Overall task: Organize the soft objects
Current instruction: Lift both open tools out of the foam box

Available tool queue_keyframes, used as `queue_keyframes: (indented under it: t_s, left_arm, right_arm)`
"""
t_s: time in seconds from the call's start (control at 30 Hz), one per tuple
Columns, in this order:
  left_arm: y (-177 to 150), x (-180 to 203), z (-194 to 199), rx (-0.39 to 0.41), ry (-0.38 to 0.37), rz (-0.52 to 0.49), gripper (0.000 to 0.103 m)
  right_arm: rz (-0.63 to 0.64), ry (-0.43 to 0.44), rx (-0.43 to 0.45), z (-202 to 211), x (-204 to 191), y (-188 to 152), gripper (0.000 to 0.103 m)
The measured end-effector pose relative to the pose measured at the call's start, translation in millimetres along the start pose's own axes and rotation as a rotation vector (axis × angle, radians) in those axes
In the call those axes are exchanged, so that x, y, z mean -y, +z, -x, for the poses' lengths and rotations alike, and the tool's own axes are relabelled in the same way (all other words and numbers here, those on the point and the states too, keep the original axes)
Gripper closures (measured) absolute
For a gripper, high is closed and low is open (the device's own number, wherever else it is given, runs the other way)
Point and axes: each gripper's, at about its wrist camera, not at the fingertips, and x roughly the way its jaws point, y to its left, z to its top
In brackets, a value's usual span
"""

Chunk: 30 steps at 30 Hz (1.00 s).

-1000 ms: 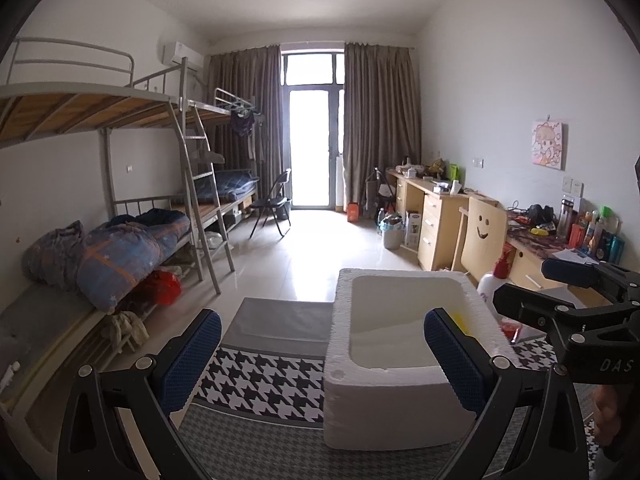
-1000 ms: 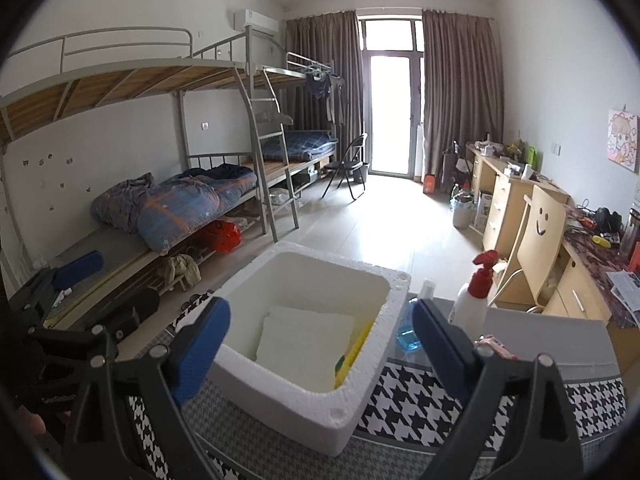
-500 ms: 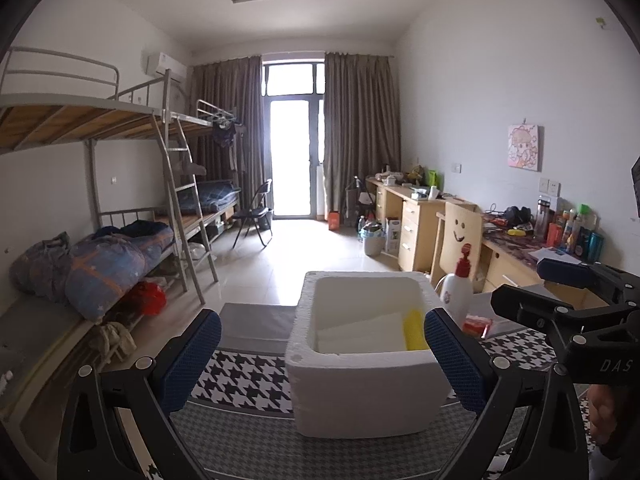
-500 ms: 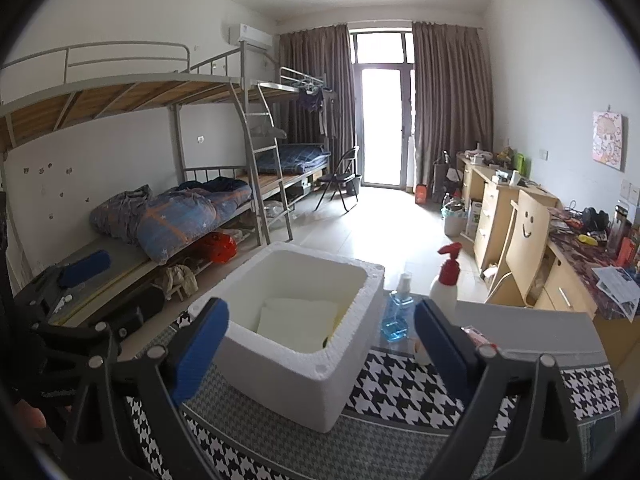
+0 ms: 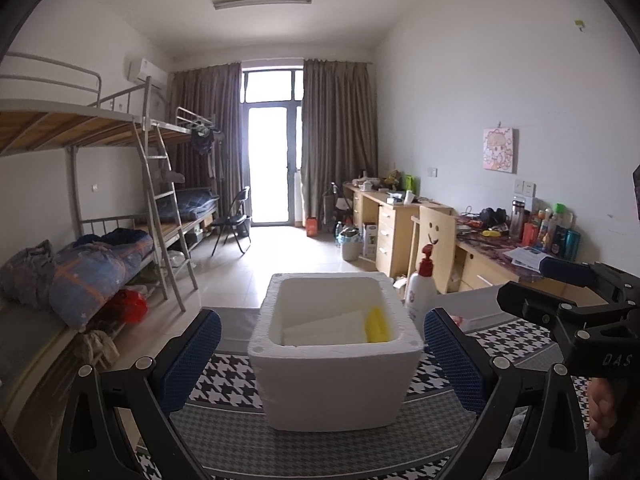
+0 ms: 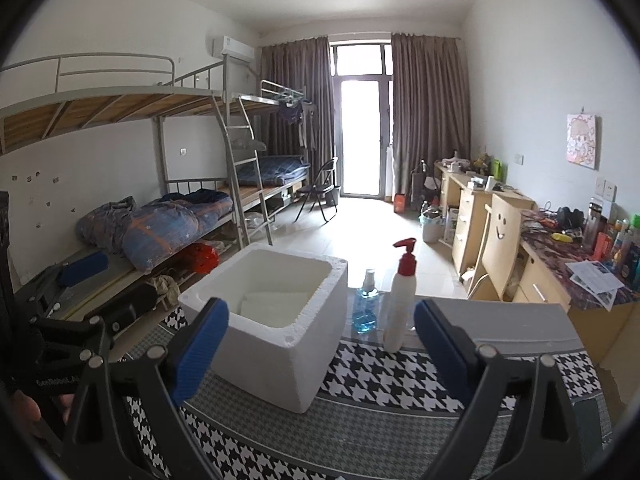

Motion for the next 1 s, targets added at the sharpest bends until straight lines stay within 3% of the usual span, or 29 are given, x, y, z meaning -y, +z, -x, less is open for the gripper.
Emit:
queue_keyframes:
  t_s: [1.0]
  left_arm:
    - [-13,30,22,0.01,-0.147,-0.017,0.001]
  right_arm:
    - [-0.041,-0.043,0.044,47,19,-27,0.007]
